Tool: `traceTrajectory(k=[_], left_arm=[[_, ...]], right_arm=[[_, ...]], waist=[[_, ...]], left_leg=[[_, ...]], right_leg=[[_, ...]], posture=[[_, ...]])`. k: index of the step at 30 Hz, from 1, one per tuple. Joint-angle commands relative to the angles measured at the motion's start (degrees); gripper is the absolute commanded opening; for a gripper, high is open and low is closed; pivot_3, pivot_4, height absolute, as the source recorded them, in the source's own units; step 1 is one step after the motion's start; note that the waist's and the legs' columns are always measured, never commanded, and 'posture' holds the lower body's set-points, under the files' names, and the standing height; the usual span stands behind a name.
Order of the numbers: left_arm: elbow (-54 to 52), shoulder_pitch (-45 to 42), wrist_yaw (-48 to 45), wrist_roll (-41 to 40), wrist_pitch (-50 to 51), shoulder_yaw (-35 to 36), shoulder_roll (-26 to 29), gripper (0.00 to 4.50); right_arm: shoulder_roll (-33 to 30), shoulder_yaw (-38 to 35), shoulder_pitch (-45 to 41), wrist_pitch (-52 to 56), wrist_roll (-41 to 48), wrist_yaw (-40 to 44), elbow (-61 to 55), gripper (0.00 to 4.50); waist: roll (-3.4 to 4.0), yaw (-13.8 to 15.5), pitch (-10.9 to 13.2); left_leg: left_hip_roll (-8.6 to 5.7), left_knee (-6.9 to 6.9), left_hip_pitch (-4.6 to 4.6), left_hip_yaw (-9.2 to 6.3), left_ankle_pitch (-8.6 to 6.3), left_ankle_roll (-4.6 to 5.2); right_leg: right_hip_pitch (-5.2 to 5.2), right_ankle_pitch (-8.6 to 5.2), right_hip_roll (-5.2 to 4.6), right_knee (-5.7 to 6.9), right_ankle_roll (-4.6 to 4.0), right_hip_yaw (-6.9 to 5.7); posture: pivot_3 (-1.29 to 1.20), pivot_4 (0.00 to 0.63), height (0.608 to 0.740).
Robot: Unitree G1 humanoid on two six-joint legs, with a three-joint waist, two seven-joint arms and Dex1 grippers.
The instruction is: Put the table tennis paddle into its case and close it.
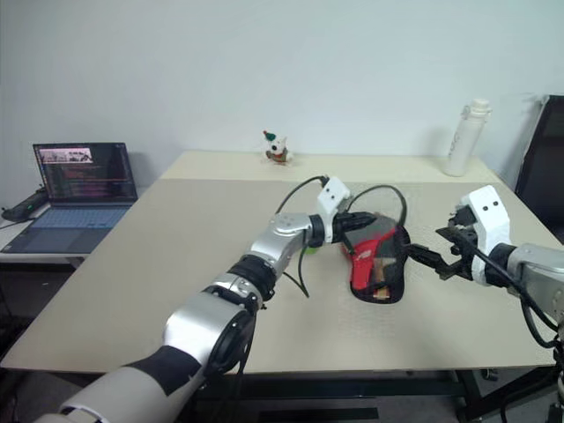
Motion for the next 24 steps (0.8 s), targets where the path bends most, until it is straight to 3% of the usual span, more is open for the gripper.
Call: traceTrajectory(k=[1, 7, 14, 24], left_arm=[[-4.9, 3.5, -4.3, -1.5, 0.1, 1.6, 3.7, 0.02], [-27.2, 18.5, -17.4, -8.2, 10.7, 2.8, 14.3, 0.02], [-49.1, 29.4, -15.8, -13.7, 24.3, 4.6, 21.3, 0.02], [-57.0, 32.1, -12.2, -15.6, 29.4, 4.6, 23.3, 0.02]], right_arm=[[1.6, 1.6, -0.6, -3.2, -1.9, -1.5, 3.0, 4.50], [6.0, 10.3, -5.4, -12.9, -9.3, -2.0, 19.6, 4.50], [10.5, 19.7, -12.3, -27.3, -19.6, 1.4, 43.2, 4.50], [12.3, 26.4, -17.9, -40.4, -28.9, 9.5, 62.0, 4.50]], waist=[[0.01, -0.1, 0.0], [0.08, -0.2, 0.0], [0.10, 0.5, 0.1], [0.11, 0.1, 0.1]], left_leg=[[0.01, 0.00, 0.04, 0.02, 0.00, 0.00], [0.03, 0.04, 0.11, 0.07, 0.01, -0.01], [0.00, 0.18, 0.07, 0.02, 0.01, -0.01], [-0.02, 0.20, 0.15, 0.05, 0.01, -0.01]], right_leg=[[0.00, 0.00, 0.00, 0.04, 0.00, 0.03], [0.00, 0.02, 0.02, 0.16, -0.04, 0.15], [0.04, 0.07, -0.03, 0.17, -0.11, 0.15], [0.10, 0.07, 0.01, 0.19, -0.11, 0.15]], posture=[[0.00, 0.150, 0.740], [0.00, 0.150, 0.740], [0.00, 0.150, 0.740], [0.00, 0.150, 0.740]])
